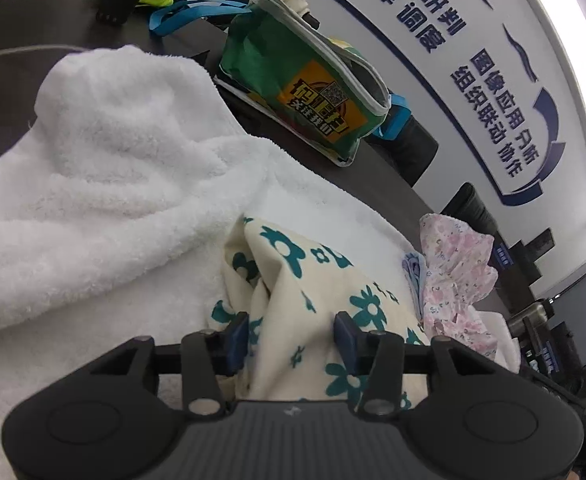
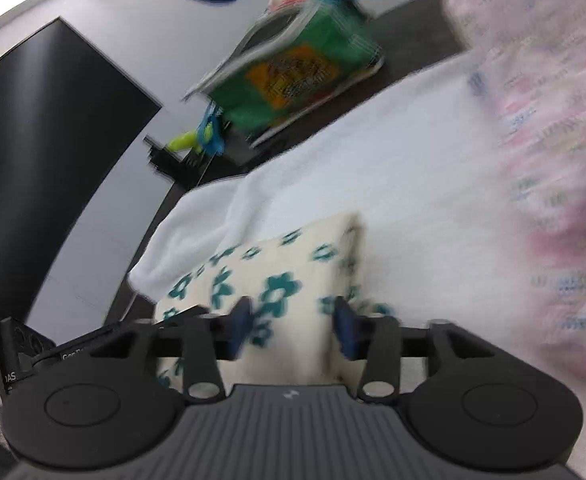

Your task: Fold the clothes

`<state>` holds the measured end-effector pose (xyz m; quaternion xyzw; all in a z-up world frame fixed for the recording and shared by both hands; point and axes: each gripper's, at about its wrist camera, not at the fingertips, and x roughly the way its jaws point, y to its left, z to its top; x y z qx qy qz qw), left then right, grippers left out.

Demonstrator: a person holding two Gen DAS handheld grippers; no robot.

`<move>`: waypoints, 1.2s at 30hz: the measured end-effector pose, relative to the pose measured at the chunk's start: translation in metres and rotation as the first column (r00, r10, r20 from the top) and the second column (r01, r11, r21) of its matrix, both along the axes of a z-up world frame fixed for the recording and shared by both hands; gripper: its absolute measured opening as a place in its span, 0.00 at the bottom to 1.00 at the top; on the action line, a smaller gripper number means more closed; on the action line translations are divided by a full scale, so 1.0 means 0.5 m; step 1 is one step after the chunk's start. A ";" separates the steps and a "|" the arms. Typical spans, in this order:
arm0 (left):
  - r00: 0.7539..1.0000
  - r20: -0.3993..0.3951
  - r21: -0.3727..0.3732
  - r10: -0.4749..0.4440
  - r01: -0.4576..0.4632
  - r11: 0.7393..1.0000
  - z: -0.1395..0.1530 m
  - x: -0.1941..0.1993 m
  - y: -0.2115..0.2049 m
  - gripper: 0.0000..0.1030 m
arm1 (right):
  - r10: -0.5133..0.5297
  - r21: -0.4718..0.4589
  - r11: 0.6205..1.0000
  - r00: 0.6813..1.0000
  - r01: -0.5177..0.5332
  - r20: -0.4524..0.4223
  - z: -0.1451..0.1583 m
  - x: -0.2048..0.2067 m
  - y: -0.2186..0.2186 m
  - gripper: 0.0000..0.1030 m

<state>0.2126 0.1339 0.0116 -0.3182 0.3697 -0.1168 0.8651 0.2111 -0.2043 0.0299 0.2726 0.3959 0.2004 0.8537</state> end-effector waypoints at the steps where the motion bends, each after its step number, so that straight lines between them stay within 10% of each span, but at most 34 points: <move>1: 1.000 0.001 -0.008 0.006 -0.006 1.000 -0.002 -0.001 0.000 0.45 | -0.014 0.012 1.000 1.000 0.014 -0.012 -0.006 -0.003 -0.009 0.80; 6: 1.000 0.009 0.037 -0.006 0.005 0.999 0.009 -0.003 -0.016 0.44 | 0.012 0.170 0.985 0.996 0.003 -0.084 -0.061 0.025 -0.002 0.79; 8: 1.000 0.002 0.042 0.003 -0.003 0.999 0.011 -0.001 -0.015 0.44 | 0.015 0.166 0.986 0.998 -0.004 -0.063 -0.066 0.041 0.019 0.46; 10: 1.000 -0.001 0.038 0.016 -0.016 0.999 0.009 0.003 -0.013 0.44 | 0.029 0.157 0.987 0.999 -0.023 -0.032 -0.058 0.052 0.034 0.40; 19: 0.997 0.077 0.122 0.007 -0.017 0.992 0.072 -0.085 -0.009 0.48 | 0.042 -0.040 0.998 0.994 -0.038 0.104 0.024 -0.054 0.001 0.54; 26: 0.976 0.203 0.363 -0.079 0.000 0.932 0.097 -0.327 -0.116 0.75 | 0.143 -0.347 0.937 0.944 -0.033 0.296 0.072 -0.294 -0.010 0.54; 32: 0.991 0.070 0.502 -0.115 0.065 0.862 0.006 -0.407 -0.228 0.76 | 0.151 -0.479 0.877 0.965 -0.030 0.216 -0.018 -0.426 0.027 0.29; 36: 0.994 0.079 0.612 -0.080 0.015 0.791 -0.007 -0.440 -0.265 0.85 | 0.084 -0.481 0.876 0.972 0.034 0.221 -0.040 -0.461 0.020 0.29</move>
